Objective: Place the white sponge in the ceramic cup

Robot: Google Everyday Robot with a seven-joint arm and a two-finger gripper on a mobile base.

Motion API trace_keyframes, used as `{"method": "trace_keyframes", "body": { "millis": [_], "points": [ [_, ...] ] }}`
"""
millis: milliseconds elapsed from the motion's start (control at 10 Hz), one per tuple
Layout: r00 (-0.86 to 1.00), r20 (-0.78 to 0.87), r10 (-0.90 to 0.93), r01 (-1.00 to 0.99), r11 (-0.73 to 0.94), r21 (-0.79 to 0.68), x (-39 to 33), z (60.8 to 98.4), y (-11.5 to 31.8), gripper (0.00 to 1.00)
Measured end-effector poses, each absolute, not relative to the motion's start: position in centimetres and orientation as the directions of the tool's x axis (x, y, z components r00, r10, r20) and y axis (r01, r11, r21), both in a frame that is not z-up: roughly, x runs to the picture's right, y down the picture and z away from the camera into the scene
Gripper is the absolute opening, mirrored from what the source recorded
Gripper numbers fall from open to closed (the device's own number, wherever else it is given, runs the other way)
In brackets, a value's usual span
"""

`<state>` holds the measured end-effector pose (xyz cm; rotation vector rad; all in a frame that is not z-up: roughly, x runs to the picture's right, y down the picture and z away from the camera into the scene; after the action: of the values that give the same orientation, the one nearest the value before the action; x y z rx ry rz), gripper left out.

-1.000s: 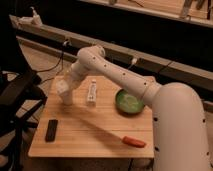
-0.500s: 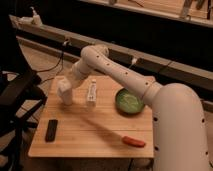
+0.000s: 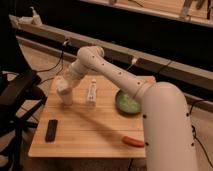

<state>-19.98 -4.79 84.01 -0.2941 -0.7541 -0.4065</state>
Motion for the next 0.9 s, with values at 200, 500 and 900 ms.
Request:
{"method": "trace_keyframes", "body": {
  "millis": [200, 500, 900],
  "points": [
    [0.661, 0.714, -0.233, 0.445, 0.887, -0.122, -19.63, 84.55, -4.87, 0.38],
    [0.659, 0.719, -0.222, 0.439, 0.89, -0.127, -19.84, 84.75, -4.75, 0.64],
    [0.658, 0.722, -0.213, 0.431, 0.893, -0.13, -19.76, 84.71, -4.64, 0.76]
  ]
}}
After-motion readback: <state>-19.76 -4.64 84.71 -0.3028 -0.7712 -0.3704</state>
